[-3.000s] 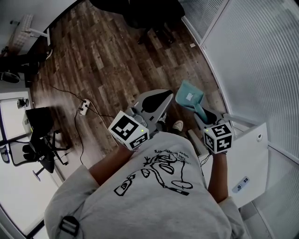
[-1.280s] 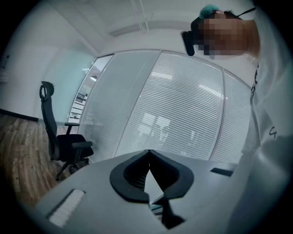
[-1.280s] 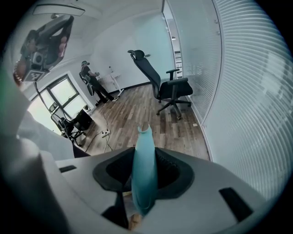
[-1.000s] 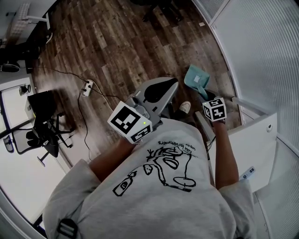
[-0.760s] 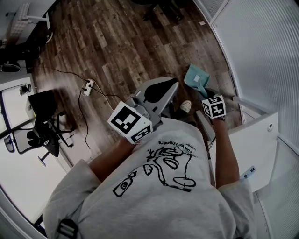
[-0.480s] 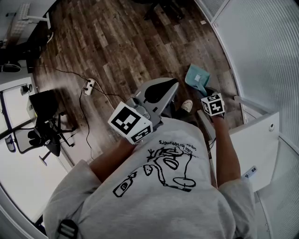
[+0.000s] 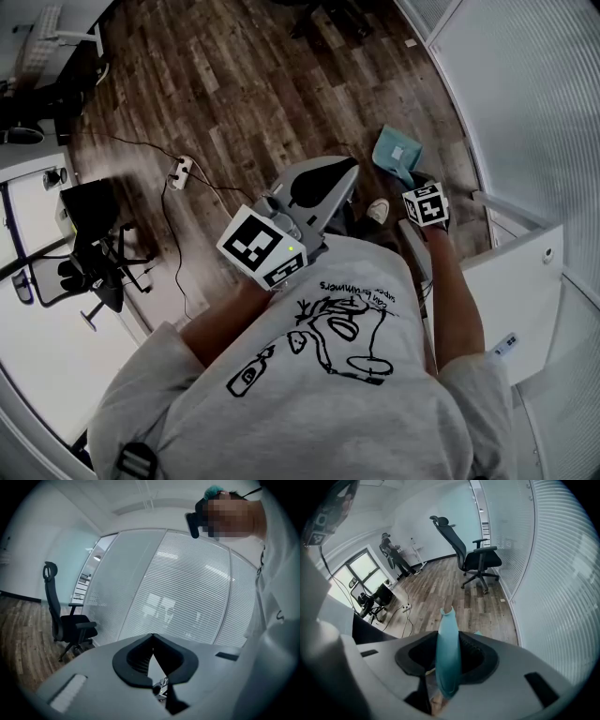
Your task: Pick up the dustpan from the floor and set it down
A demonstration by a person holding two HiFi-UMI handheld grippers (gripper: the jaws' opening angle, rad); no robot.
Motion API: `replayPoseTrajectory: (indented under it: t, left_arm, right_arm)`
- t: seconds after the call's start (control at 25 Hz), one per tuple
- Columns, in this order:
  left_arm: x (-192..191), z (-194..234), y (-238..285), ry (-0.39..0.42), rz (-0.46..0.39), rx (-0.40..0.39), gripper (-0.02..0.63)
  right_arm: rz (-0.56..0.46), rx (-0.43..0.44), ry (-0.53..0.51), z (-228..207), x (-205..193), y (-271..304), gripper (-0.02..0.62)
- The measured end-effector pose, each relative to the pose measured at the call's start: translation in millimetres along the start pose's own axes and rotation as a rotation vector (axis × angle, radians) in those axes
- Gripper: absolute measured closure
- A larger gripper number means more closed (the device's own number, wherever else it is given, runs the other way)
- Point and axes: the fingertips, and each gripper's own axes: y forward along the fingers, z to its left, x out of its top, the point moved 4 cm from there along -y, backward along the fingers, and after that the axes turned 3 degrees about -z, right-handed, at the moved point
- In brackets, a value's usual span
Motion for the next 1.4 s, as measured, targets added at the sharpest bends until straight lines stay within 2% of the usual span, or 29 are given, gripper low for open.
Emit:
replayPoseTrajectory:
  t: [0.6,1.4]
  left_arm:
    - [-5,1,-8,-0.003,0.004,0.010,0.604]
    - [-5,0,-10,-0.009,0.011,-0.009,0.604]
  right_arm:
    - [0.013,-0.003,0.017,2,-19,18,0.474]
    - [0.118,0.096,0.058,51,-81,33,0.482]
